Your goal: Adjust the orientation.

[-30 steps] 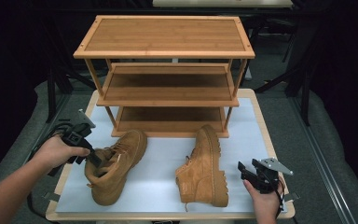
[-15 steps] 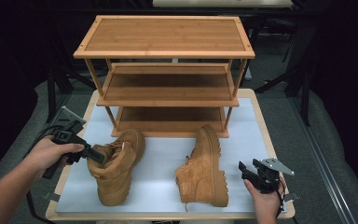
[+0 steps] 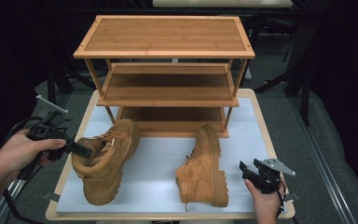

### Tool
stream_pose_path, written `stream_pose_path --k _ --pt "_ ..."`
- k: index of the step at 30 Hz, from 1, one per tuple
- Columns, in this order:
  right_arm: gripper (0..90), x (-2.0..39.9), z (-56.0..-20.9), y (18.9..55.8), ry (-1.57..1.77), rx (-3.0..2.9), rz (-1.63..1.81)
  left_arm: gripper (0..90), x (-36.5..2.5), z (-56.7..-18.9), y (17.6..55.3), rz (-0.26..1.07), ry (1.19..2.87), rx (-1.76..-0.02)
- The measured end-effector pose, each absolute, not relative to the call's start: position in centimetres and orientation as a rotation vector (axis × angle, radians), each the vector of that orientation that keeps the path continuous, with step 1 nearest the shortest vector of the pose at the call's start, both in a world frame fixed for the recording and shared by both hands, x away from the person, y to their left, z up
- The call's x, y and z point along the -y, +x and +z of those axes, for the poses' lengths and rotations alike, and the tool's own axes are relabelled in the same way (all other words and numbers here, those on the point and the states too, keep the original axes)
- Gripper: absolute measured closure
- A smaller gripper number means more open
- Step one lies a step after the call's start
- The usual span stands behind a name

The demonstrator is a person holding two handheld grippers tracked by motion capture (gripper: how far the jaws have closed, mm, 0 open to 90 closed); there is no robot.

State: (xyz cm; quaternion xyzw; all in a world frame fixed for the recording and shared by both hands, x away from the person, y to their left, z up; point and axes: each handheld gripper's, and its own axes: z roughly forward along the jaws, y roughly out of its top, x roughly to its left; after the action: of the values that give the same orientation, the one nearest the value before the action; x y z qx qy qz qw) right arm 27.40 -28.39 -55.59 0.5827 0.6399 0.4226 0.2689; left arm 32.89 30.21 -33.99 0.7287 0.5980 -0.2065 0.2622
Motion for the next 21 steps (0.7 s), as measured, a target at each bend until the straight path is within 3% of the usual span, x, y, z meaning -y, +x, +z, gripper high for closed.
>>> stream_pose_path --k 12,21 --pt "38.8 28.6 -55.6 27.4 1.579 -1.725 1.132 80.8 -30.5 -27.8 31.4 -0.512 1.929 -1.522" --pt "38.8 28.6 -55.7 27.4 1.578 -1.719 1.133 80.8 -29.9 -25.9 32.3 -0.479 1.886 -1.459"
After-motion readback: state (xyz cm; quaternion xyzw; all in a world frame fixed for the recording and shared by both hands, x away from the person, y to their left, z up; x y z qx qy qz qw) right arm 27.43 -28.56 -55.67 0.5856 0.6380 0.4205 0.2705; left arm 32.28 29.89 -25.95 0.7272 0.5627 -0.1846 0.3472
